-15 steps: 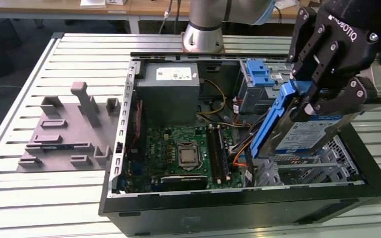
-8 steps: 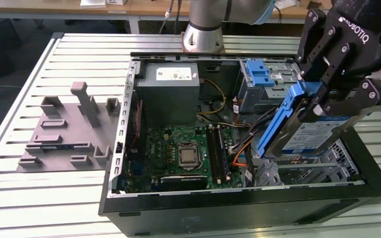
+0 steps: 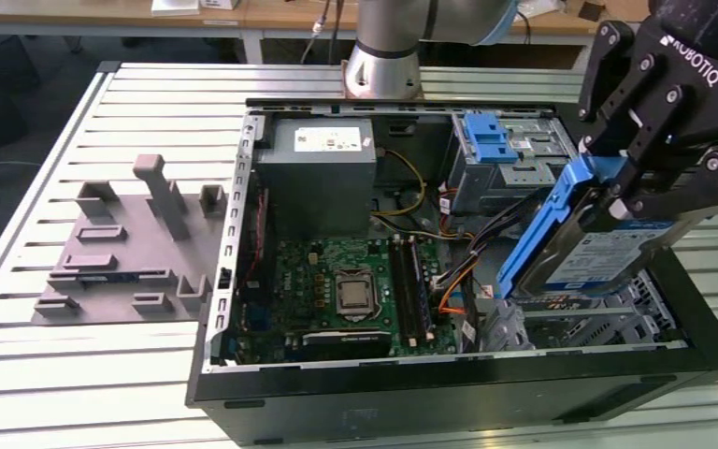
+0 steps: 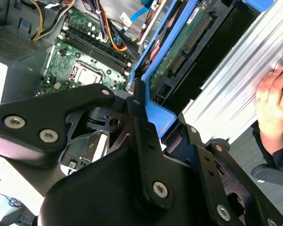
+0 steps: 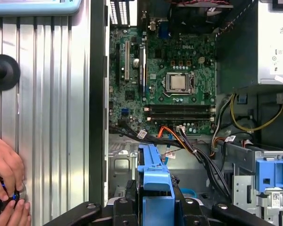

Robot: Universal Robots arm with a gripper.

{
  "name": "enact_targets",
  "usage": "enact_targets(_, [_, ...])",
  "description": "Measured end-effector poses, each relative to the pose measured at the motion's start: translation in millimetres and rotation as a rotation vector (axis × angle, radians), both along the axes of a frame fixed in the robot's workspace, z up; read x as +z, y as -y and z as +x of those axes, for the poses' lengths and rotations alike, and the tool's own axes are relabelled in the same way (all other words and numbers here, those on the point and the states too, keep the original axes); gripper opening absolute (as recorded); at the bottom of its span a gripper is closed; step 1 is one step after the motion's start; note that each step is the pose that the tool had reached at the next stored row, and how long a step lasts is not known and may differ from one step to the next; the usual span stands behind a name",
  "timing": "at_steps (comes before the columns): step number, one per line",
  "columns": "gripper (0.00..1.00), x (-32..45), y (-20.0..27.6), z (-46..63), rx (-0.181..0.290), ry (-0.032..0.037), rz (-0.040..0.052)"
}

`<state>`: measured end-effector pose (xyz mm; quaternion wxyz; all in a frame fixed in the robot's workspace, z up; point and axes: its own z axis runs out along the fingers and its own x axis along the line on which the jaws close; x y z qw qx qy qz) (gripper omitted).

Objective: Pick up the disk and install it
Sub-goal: 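Insert the disk into the insertion slot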

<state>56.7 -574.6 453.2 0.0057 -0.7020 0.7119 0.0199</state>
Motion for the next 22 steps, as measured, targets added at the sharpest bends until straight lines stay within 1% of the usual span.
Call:
enact_targets(7, [0.36, -3.3, -0.7, 6.9, 0.001, 0.0, 0.0001])
enact_targets(11, [0.36, -5.0, -1.2, 13.4, 0.001, 0.0, 0.0001])
enact_targets(12, [0.36, -6.2, -1.2, 16.5, 0.001, 0.0, 0.0001])
enact_targets(14, [0.36, -7.3, -1.2, 18.7, 0.001, 0.0, 0.0])
enact_targets(22, [0.36, -12.8, -0.1, 20.1, 0.001, 0.0001, 0.0])
